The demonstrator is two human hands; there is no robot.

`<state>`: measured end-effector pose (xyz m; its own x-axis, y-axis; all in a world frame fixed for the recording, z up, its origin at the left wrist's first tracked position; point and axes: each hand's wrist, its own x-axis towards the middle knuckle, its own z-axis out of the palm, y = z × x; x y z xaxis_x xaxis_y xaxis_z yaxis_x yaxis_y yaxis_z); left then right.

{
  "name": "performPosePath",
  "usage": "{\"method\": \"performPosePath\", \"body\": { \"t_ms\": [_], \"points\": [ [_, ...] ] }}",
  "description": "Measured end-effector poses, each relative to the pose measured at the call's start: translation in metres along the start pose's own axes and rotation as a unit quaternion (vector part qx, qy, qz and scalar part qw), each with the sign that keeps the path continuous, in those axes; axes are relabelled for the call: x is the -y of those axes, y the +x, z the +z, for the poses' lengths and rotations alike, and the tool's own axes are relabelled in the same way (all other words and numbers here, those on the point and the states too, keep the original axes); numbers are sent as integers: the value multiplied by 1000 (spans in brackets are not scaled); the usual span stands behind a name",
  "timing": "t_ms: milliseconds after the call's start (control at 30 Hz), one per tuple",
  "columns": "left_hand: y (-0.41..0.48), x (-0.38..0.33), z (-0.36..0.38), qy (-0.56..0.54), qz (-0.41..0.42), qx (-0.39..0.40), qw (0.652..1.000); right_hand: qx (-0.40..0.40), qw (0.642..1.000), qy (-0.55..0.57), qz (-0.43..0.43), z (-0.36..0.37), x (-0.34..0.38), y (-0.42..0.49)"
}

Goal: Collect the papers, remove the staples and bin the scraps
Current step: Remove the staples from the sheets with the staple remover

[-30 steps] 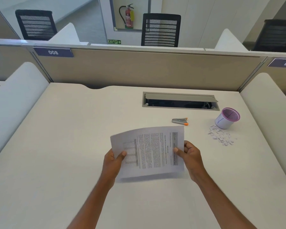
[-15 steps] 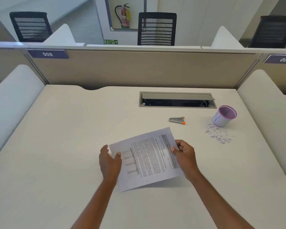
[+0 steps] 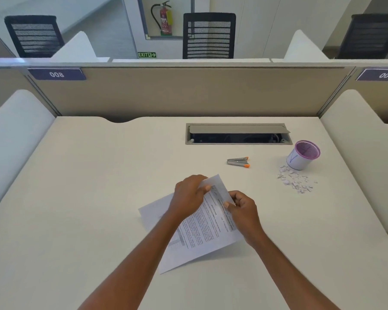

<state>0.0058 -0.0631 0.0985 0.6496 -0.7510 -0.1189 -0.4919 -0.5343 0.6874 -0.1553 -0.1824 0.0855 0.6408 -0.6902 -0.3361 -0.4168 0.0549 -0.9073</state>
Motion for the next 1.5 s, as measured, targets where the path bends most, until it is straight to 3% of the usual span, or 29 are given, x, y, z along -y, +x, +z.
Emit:
{"method": "performPosePath", "body": {
  "t_ms": [500, 633, 733, 867, 1067, 1400, 1500],
  "points": [
    [17, 20, 9, -16, -64, -23, 998, 39, 999, 33, -7, -8, -3, 48],
    [22, 29, 10, -38, -91, -5, 995, -10, 994, -88, -60, -17, 1, 101],
    [27, 34, 11, -41, -103, 8, 994, -20, 958, -265, -103, -23, 6, 143],
    [29, 39, 14, -48, -111, 20, 992, -4, 866, -481, -135, -27, 1, 181],
    [32, 44, 15, -72, -117, 35, 990, -52, 799, -562, -209, -30, -5, 205],
    [31, 45, 20, -68, -122, 36, 990, -44, 790, -574, -209, -30, -16, 198],
    [28, 44, 20, -67, -123, 37, 989, -40, 806, -555, -202, -25, -15, 188]
  ]
}}
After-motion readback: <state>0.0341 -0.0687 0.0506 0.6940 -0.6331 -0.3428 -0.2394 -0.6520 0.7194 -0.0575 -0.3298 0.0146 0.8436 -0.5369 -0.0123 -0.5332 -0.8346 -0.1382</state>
